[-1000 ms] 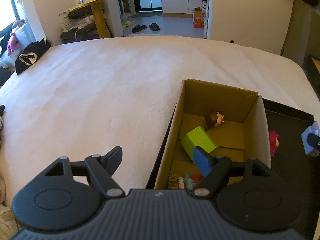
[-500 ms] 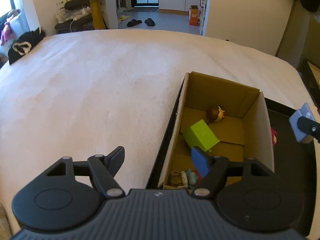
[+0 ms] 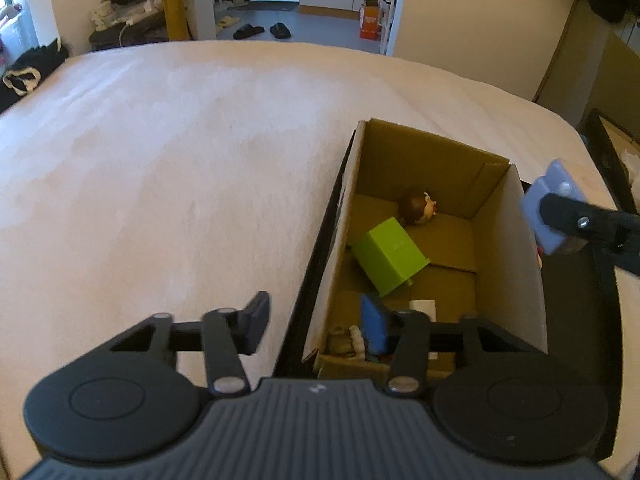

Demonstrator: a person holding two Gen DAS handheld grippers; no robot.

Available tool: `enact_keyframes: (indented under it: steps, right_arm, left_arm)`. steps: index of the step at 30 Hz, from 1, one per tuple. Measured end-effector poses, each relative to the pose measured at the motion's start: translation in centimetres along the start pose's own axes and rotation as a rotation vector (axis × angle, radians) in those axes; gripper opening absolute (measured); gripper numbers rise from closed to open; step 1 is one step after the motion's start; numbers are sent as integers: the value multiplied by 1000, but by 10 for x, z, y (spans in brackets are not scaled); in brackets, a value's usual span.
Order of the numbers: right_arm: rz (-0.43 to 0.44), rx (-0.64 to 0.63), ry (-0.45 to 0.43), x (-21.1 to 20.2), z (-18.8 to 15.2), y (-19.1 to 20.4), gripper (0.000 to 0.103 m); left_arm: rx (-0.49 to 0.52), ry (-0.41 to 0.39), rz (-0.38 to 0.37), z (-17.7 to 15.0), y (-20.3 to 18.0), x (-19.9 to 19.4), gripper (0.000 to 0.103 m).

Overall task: Organize rigid objects
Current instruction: 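Carry the charger block into the box and open the right tool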

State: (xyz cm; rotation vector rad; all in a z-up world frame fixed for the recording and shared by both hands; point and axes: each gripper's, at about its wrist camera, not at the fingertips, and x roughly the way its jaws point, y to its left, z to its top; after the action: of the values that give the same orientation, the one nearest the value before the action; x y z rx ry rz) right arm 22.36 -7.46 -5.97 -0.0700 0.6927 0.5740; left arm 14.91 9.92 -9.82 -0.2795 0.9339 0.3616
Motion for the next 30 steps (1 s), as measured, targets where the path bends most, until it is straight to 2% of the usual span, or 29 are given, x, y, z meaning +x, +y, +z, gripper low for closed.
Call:
enact_keyframes:
  steps: [5, 11, 16, 20, 22, 30]
  right_arm:
    - [12, -65, 44, 9, -1, 16, 43]
    - [-17, -133, 90, 20, -4, 28, 43]
    - [-58, -194, 97, 29, -5, 38, 44]
    - [-105, -267, 48, 24, -7, 49, 46]
    - [-103, -254, 50, 21, -9, 49, 46]
    - [-103, -185, 24, 1, -15, 33, 49]
  left_arm:
    - [-15, 9, -37, -4, 5, 5, 25]
    - [-7, 10, -43, -8, 3, 10, 13]
    - [-27, 5, -56, -9, 9, 12, 10]
    - [-37, -4, -84, -9, 11, 12, 10]
    - [-40, -10, -64, -10, 12, 11, 10]
    - [-65, -10, -81, -9, 17, 10, 11]
